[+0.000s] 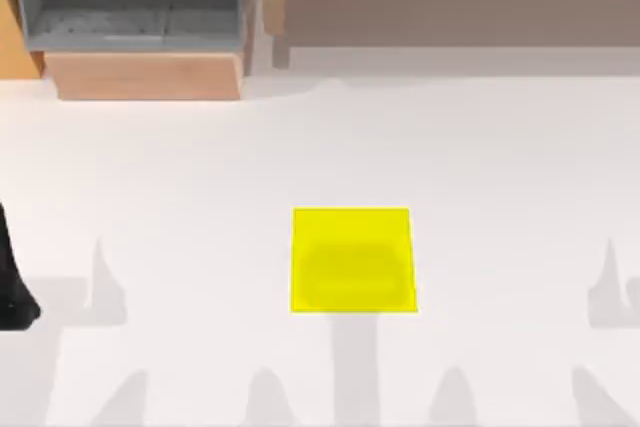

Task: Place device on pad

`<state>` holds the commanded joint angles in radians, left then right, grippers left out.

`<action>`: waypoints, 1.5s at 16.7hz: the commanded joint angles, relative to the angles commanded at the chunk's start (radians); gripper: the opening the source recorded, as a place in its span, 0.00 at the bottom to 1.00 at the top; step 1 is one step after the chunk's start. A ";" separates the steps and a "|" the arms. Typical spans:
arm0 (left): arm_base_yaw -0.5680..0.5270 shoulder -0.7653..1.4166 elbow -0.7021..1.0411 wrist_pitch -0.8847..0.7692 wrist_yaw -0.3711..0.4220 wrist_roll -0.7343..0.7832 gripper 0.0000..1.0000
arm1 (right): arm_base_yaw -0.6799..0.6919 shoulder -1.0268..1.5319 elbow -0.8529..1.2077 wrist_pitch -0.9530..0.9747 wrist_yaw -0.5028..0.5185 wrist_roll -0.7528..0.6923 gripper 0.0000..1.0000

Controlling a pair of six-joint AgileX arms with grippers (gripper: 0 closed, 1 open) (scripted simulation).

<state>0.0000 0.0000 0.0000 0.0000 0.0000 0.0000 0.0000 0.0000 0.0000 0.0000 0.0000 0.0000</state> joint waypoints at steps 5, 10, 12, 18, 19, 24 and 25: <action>0.000 0.000 0.000 0.000 0.000 0.000 1.00 | -0.013 0.057 0.046 -0.037 0.005 0.037 1.00; 0.000 0.000 0.000 0.000 0.000 0.000 1.00 | -0.062 0.366 0.272 -0.213 0.016 0.203 1.00; 0.000 0.000 0.000 0.000 0.000 0.000 1.00 | -0.085 0.564 0.403 -0.312 0.019 0.286 1.00; 0.000 0.000 0.000 0.000 0.000 0.000 1.00 | -0.153 1.272 0.869 -0.665 0.022 0.525 1.00; 0.000 0.000 0.000 0.000 0.000 0.000 1.00 | -0.163 1.386 0.951 -0.727 0.022 0.558 1.00; 0.000 0.000 0.000 0.000 0.000 0.000 1.00 | -0.206 1.838 1.358 -1.006 0.020 0.674 1.00; 0.000 0.000 0.000 0.000 0.000 0.000 1.00 | -0.212 1.907 1.436 -1.053 0.019 0.687 1.00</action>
<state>0.0000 0.0000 0.0000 0.0000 0.0000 0.0000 -0.2118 1.9067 1.4358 -1.0528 0.0191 0.6874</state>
